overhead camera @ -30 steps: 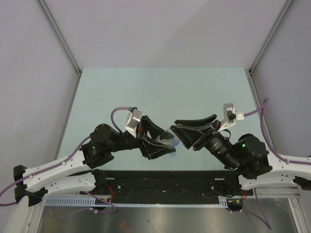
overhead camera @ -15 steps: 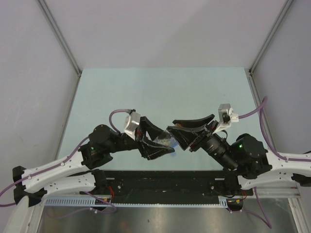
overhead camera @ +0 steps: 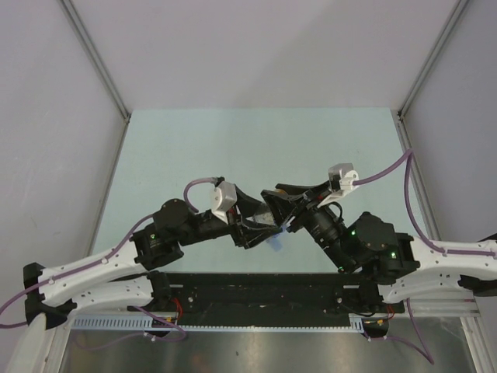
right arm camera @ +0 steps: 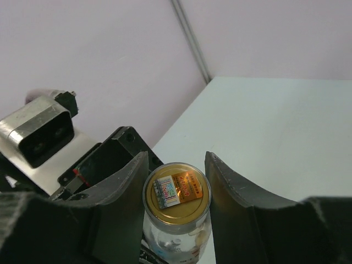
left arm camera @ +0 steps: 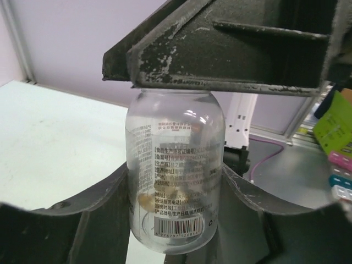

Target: Sort the pills into containers

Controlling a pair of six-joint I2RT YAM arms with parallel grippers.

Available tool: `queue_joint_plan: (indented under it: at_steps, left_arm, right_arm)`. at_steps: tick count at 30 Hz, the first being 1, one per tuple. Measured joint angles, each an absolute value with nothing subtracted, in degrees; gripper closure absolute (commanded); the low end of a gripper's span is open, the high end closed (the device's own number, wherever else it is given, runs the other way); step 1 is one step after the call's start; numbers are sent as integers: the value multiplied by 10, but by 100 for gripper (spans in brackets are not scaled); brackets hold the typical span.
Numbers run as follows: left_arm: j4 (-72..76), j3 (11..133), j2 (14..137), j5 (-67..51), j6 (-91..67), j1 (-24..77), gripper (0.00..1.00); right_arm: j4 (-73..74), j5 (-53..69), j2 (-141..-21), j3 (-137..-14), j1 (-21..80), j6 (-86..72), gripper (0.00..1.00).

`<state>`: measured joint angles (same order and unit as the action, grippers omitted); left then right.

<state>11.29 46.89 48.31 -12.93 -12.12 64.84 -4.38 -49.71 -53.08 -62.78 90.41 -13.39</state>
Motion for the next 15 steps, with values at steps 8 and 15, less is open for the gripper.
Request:
queue_joint_plan:
  at_steps: [8,15]
  left_arm:
    - [93,472,513,-46,-74,659,100]
    - [71,473,528,6,-45,665,99]
  right_arm:
    - [7,-608,-598,-674,902,-101,100]
    - [43,-684,-644,-700,902,-92,100]
